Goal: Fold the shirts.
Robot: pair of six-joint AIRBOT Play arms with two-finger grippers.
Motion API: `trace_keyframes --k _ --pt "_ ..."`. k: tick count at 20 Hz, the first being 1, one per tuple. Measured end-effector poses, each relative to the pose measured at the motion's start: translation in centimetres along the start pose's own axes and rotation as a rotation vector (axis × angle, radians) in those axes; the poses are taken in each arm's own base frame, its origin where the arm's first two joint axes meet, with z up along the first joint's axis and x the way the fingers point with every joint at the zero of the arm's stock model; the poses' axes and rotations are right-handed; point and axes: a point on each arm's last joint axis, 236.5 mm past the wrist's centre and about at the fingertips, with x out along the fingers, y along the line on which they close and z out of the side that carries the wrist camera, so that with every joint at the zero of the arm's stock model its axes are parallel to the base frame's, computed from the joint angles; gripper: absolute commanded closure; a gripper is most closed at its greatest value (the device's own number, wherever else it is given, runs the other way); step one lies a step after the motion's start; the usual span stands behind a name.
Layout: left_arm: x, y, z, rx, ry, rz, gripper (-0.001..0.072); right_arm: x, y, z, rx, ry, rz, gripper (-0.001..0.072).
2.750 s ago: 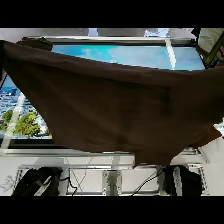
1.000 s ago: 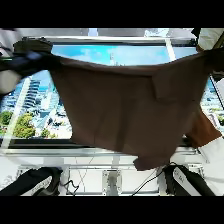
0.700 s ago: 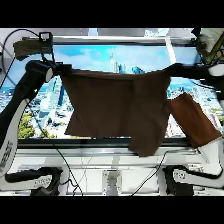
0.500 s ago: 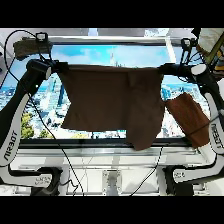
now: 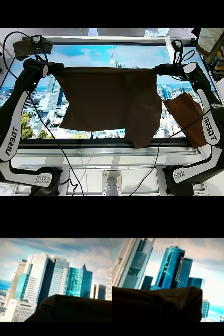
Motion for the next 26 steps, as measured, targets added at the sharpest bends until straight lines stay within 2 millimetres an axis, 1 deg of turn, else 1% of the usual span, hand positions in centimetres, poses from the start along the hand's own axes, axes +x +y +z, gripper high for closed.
trace_keyframes --k 3,5,7,9,12,15,18,20,22,23,24,25,26 --pt "0.1 0.6 -2.3 0.017 0.091 0.022 0.0700 -0.1 0.9 -2.7 0.008 0.113 0.038 0.0690" --pt "0.3 0.6 -4.4 0.025 0.161 0.023 0.0701 -0.4 1.6 -4.4 0.010 0.187 0.069 0.0689" --pt "0.6 0.2 -6.5 0.033 0.222 0.009 0.0700 -0.7 2.2 -5.8 0.020 0.248 0.094 0.0689" --pt "0.9 0.1 -8.5 0.039 0.275 0.001 0.0701 -1.0 2.8 -6.8 0.039 0.293 0.114 0.0689" --pt "1.2 0.0 -11.0 0.048 0.335 -0.002 0.0701 -1.5 3.5 -8.4 0.072 0.358 0.138 0.0689" --pt "1.4 0.0 -12.5 0.053 0.368 -0.004 0.0701 -1.8 4.2 -11.3 0.115 0.448 0.165 0.0689" --pt "1.5 -0.1 -12.8 0.053 0.372 -0.008 0.0701 -1.7 4.7 -14.4 0.153 0.522 0.178 0.0689" --pt "1.6 -0.1 -12.9 0.053 0.372 -0.011 0.0700 -1.4 4.6 -15.7 0.172 0.538 0.172 0.0688" --pt "1.6 -0.2 -12.9 0.053 0.369 -0.013 0.0699 -0.9 4.3 -16.3 0.185 0.528 0.154 0.0682" --pt "1.6 -0.2 -12.9 0.052 0.370 -0.014 0.0676 -0.6 4.1 -16.3 0.190 0.515 0.146 0.0648" --pt "1.6 -0.3 -12.9 0.051 0.370 -0.016 0.0547 -0.4 4.0 -16.2 0.199 0.504 0.142 0.0552" --pt "1.6 -0.3 -13.0 0.048 0.371 -0.018 0.0246 -0.2 4.0 -16.1 0.208 0.492 0.141 0.0476" --pt "1.6 -0.3 -13.0 0.045 0.373 -0.020 0.0100 -0.1 4.1 -15.9 0.221 0.479 0.144 0.0453"
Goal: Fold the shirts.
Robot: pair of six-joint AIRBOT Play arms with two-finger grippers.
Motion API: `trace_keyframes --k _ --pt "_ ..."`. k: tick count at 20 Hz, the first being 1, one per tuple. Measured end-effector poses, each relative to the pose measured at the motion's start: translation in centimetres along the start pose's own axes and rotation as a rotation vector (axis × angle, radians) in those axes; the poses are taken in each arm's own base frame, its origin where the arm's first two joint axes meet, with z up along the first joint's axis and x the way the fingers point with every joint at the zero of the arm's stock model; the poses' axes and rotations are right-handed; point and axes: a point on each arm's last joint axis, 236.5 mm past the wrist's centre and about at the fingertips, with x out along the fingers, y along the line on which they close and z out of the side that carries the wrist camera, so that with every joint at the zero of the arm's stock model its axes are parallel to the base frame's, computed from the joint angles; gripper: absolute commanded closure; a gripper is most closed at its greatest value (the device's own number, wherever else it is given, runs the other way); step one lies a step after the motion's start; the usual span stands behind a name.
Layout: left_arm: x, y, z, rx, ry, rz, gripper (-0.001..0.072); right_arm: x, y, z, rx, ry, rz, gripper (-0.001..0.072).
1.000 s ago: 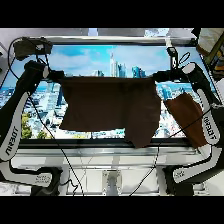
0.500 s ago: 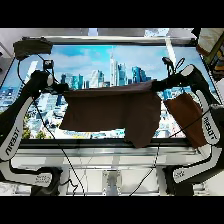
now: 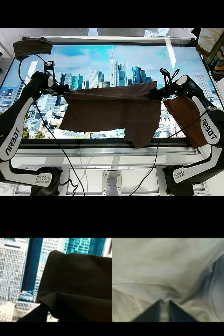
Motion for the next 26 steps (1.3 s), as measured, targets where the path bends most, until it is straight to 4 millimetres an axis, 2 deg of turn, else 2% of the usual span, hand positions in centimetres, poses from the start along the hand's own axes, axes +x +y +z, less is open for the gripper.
trace_keyframes --k 3,5,8,11,13,15,17,20,22,23,24,25,26 --pt "-0.2 -0.1 0.0 -0.008 0.006 -0.006 0.0100 -0.3 1.0 0.8 0.021 -0.024 0.039 0.0454" --pt "-1.2 -0.1 0.7 -0.012 -0.005 -0.007 0.0100 -1.6 2.0 2.0 0.010 -0.055 0.061 0.0455" --pt "-4.2 0.3 1.9 -0.004 -0.047 -0.013 0.0102 -5.4 3.3 4.2 -0.048 -0.132 0.051 0.0455" --pt "-7.4 1.8 0.1 0.043 -0.007 0.020 0.0111 -9.5 2.6 4.1 -0.095 -0.152 -0.031 0.0456" --pt "-8.9 3.3 -2.3 0.067 0.016 0.057 0.0111 -11.3 1.2 2.0 -0.087 -0.109 -0.083 0.0456" --pt "-9.5 4.4 -5.9 0.064 0.059 0.075 0.0111 -12.1 -0.3 -1.1 -0.043 -0.056 -0.107 0.0456" --pt "-9.1 4.7 -10.3 0.052 0.128 0.066 0.0111 -11.7 -1.3 -4.6 0.018 0.000 -0.102 0.0456" --pt "-7.3 4.0 -16.4 0.031 0.240 0.021 0.0111 -10.1 -1.9 -10.2 0.123 0.094 -0.064 0.0455" --pt "-6.4 3.0 -18.3 0.008 0.259 -0.021 0.0111 -8.8 -1.5 -13.8 0.185 0.165 -0.024 0.0454" --pt "-6.0 2.5 -18.6 -0.008 0.250 -0.041 0.0111 -8.3 -1.1 -15.0 0.211 0.188 -0.001 0.0454" --pt "-5.7 2.1 -18.7 -0.021 0.241 -0.058 0.0111 -7.8 -0.7 -16.3 0.235 0.214 0.019 0.0431" --pt "-5.5 1.9 -18.6 -0.030 0.228 -0.069 0.0111 -7.5 -0.2 -17.3 0.256 0.240 0.041 0.0371" --pt "-5.4 1.6 -18.6 -0.037 0.219 -0.079 0.0111 -7.3 0.0 -18.3 0.274 0.263 0.051 0.0355"
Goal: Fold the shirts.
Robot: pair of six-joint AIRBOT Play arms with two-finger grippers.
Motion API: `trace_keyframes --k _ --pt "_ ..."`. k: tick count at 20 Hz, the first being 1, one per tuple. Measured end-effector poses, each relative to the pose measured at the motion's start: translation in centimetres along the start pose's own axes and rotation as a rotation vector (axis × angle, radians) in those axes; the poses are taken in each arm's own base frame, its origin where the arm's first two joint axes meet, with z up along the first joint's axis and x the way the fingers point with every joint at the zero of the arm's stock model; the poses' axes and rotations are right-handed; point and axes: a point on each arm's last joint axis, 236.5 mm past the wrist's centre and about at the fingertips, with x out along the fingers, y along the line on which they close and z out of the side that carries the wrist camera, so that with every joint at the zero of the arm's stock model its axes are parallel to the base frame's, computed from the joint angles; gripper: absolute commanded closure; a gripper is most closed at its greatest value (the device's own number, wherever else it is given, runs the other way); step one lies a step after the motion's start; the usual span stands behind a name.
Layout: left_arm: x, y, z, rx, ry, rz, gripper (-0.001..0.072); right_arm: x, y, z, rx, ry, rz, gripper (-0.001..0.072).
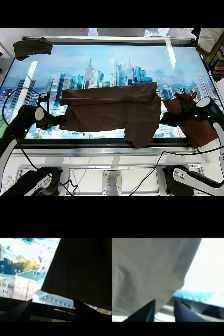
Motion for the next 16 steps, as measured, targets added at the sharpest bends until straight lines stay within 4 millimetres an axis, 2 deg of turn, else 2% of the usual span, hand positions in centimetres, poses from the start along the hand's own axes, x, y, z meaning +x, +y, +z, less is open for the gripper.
trace_keyframes --k 4,6,11,16 --pt "0.3 -0.3 -0.5 -0.015 0.009 -0.015 0.0111 1.3 0.9 -4.2 0.064 0.139 0.063 0.0357" --pt "0.4 -0.3 -0.9 -0.019 0.025 -0.017 0.0111 1.6 1.0 -5.4 0.088 0.181 0.077 0.0358" --pt "0.4 -0.2 -1.5 -0.021 0.049 -0.013 0.0111 3.1 1.4 -6.2 0.152 0.178 0.113 0.0357" --pt "0.4 -0.3 -1.7 -0.024 0.056 -0.017 0.0111 5.9 0.9 -6.6 0.239 0.121 0.129 0.0357"
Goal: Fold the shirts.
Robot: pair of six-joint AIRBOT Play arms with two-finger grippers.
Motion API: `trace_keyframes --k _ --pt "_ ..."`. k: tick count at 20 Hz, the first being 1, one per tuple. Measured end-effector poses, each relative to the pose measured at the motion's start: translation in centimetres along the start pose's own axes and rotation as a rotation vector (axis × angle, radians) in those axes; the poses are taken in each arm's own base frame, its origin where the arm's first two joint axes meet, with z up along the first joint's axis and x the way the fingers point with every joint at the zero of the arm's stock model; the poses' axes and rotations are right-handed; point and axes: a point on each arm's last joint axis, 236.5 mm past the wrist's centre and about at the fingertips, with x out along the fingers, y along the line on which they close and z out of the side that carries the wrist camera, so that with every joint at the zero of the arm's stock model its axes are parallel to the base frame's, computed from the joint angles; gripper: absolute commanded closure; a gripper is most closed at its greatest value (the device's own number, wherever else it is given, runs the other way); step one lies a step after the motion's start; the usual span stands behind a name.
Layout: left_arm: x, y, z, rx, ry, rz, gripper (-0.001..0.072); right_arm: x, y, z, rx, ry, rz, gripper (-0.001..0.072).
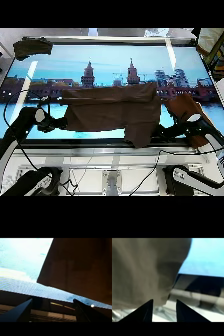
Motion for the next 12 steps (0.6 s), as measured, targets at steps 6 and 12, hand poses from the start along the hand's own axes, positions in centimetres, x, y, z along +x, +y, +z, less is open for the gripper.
trace_keyframes --k 6,12 --pt "0.0 -0.1 -0.1 -0.003 0.003 -0.004 0.0111 1.1 0.6 1.9 0.044 -0.115 0.061 0.0608" --pt "0.0 0.2 0.1 0.005 -0.006 0.009 0.0111 0.8 2.0 4.0 0.006 -0.209 0.125 0.0685"
